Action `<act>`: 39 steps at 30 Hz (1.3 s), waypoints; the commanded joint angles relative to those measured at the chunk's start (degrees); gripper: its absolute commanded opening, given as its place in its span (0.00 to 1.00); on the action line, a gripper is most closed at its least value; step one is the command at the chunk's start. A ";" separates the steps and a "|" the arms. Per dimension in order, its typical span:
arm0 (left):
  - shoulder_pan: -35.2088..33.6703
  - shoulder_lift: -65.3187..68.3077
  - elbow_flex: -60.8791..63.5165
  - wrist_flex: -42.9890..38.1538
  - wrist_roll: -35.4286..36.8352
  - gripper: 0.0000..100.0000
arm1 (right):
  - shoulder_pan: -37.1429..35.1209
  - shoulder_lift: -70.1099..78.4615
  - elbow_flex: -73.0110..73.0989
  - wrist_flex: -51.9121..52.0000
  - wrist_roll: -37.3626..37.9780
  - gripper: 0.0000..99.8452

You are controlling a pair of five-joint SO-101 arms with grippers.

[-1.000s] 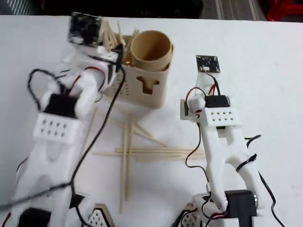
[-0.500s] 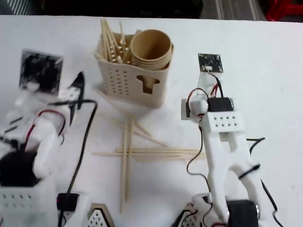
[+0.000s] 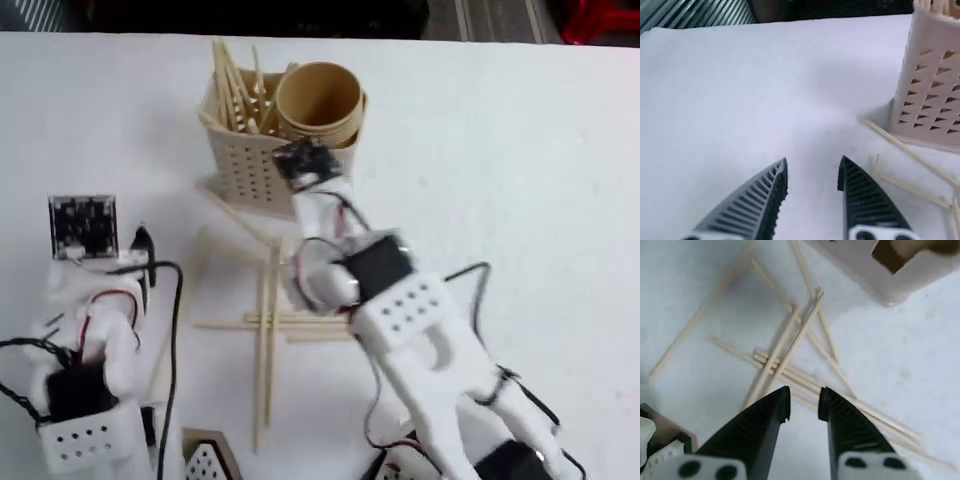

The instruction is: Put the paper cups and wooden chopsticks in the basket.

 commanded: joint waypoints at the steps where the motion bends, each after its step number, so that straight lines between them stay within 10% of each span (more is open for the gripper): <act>1: -2.07 -4.97 6.33 -3.69 0.62 0.18 | -4.79 7.43 -5.01 0.31 -5.01 0.16; 30: -5.41 -23.25 16.70 0.18 0.44 0.18 | -5.05 37.05 -5.54 -22.11 -10.20 0.20; 39: -5.41 -23.25 16.70 0.53 0.35 0.18 | -4.88 41.01 -5.98 -23.25 -9.76 0.03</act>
